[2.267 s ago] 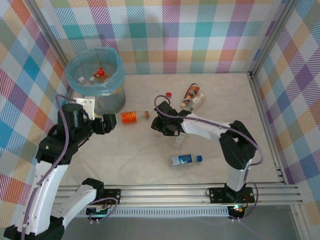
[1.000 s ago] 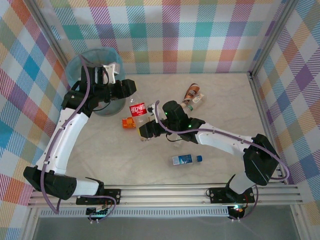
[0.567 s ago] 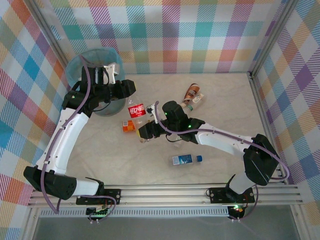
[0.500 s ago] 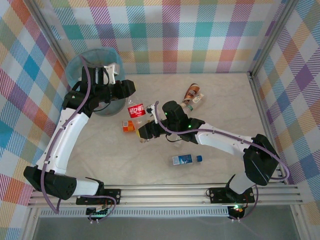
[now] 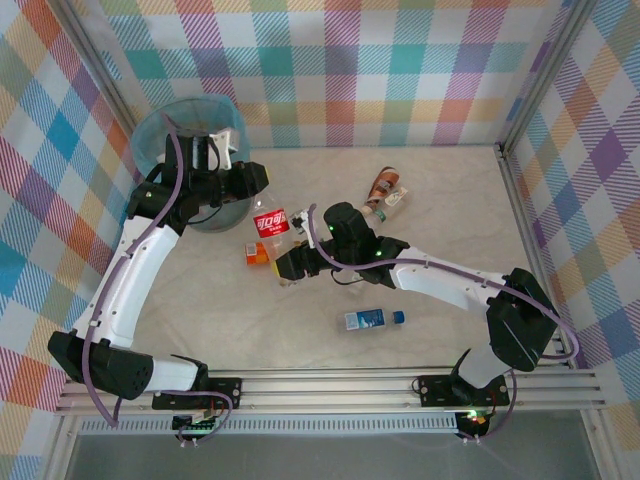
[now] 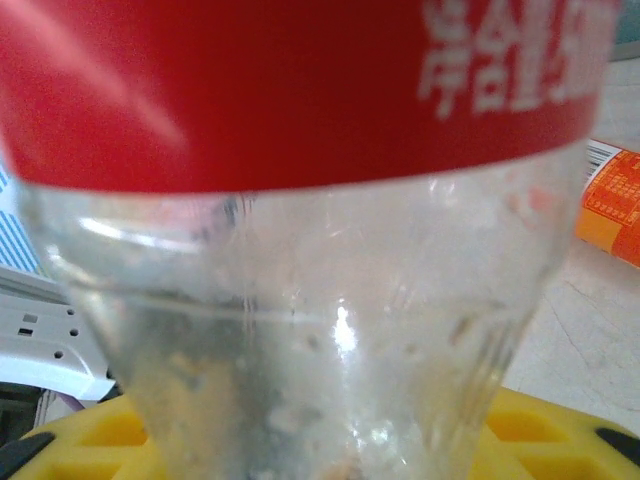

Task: Put the plastic bottles in the bin

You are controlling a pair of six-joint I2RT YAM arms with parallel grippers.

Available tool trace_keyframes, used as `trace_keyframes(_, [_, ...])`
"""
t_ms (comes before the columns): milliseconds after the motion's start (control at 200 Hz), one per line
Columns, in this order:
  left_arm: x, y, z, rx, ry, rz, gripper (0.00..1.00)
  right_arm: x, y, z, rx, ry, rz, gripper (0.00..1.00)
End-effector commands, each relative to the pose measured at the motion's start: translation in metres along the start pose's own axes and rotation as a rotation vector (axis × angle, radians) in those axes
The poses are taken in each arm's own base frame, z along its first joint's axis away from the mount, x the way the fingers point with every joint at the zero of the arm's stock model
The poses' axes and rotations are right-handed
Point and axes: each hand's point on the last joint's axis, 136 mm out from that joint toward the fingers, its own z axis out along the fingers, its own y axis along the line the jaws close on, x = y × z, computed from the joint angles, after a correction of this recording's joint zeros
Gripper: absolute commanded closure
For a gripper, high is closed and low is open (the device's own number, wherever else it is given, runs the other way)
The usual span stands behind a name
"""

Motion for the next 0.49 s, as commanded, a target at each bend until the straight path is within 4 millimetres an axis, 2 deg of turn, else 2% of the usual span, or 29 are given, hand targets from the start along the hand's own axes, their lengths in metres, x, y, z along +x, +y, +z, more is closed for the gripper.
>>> trace_keyframes(0, [-0.013, -0.003, -0.006, -0.010, -0.061, 0.008, 0.88, -0.026, 0.017, -0.011, 0.011, -0.062, -0.078, 0.40])
trace_keyframes(70, [-0.018, -0.005, -0.013, -0.021, -0.083, 0.011, 1.00, -0.037, 0.018, -0.013, 0.035, -0.080, -0.100, 0.33])
trace_keyframes(135, [-0.025, -0.007, -0.023, -0.031, -0.120, 0.018, 1.00, -0.049, 0.023, -0.016, 0.047, -0.095, -0.134, 0.23])
trace_keyframes(195, [-0.034, -0.010, -0.035, -0.044, -0.166, 0.029, 1.00, -0.063, 0.026, -0.021, 0.077, -0.121, -0.167, 0.18])
trace_keyframes(335, [-0.064, -0.013, -0.076, -0.128, -0.317, 0.087, 1.00, -0.098, 0.031, -0.036, 0.162, -0.198, -0.267, 0.01])
trace_keyframes(490, [-0.102, -0.015, -0.128, -0.240, -0.506, 0.140, 1.00, -0.141, 0.034, -0.054, 0.256, -0.334, -0.319, 0.00])
